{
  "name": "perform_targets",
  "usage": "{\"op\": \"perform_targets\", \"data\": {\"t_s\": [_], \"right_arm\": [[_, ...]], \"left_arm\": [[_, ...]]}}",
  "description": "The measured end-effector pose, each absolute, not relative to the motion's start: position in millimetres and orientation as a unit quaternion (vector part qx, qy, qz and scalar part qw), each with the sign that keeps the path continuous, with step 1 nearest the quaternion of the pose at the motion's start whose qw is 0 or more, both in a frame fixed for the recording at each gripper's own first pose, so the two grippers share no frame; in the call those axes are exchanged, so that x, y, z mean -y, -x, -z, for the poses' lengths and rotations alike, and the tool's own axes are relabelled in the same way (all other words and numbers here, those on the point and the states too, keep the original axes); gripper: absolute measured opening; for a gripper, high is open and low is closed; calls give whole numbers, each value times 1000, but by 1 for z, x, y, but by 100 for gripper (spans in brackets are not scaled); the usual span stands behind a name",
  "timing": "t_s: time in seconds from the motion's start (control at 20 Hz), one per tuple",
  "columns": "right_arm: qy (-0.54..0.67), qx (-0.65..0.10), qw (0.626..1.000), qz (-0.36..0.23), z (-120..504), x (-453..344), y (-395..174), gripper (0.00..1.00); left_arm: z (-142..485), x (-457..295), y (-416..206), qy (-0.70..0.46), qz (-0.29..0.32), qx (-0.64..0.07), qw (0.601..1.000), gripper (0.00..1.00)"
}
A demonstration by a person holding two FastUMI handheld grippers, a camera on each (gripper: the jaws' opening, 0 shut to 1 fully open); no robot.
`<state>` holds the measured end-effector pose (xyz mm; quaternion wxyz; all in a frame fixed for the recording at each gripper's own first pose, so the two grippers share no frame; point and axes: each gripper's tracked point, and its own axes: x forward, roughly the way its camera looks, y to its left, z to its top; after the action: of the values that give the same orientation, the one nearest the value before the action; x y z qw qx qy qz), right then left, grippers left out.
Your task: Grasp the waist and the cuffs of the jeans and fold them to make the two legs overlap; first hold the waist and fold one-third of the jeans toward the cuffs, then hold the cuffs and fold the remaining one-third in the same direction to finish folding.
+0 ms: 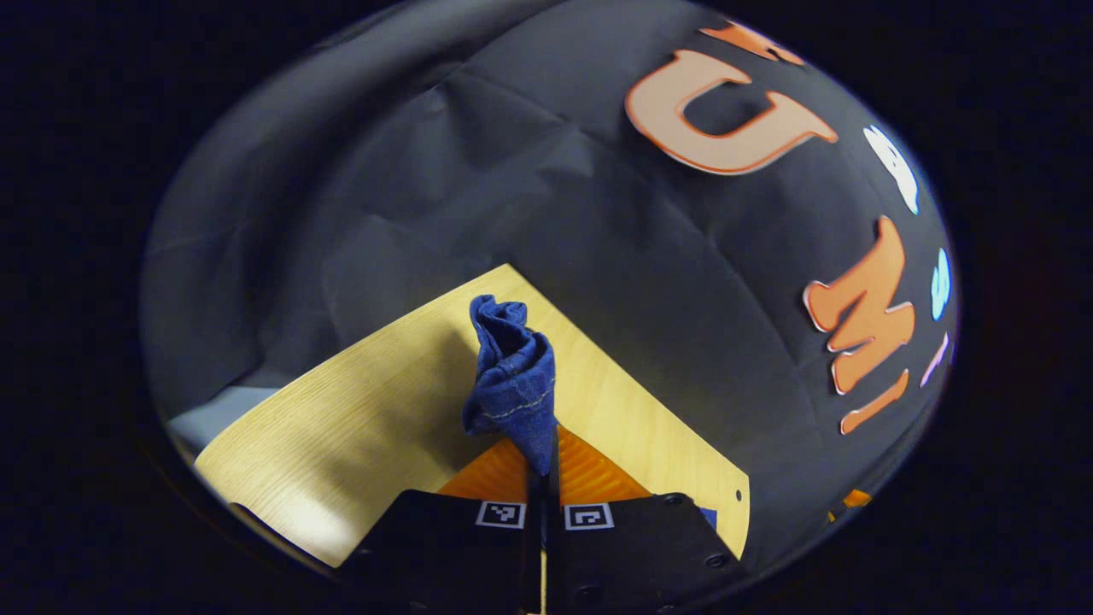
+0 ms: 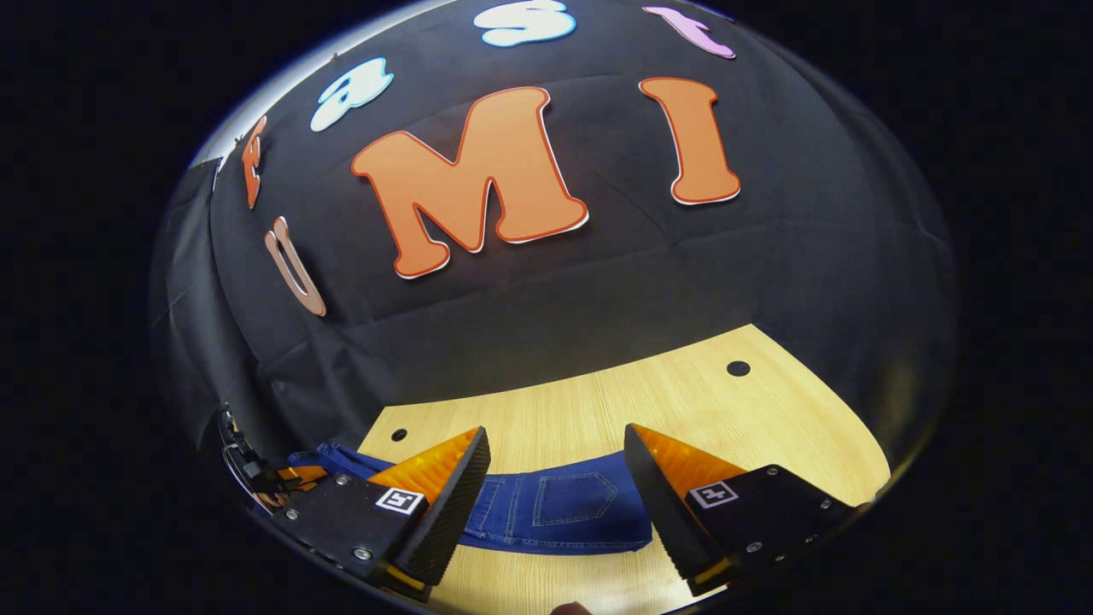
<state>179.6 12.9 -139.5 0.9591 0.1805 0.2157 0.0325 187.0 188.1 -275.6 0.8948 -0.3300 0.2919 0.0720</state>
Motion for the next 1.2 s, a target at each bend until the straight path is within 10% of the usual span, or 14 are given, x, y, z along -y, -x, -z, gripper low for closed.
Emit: {"op": "perform_targets", "data": {"t_s": [1.2], "right_arm": [[-209,-192,956,-72,138,69,-174,97]], "left_arm": [[151,138,-232,128,113,-288,942,2]]}}
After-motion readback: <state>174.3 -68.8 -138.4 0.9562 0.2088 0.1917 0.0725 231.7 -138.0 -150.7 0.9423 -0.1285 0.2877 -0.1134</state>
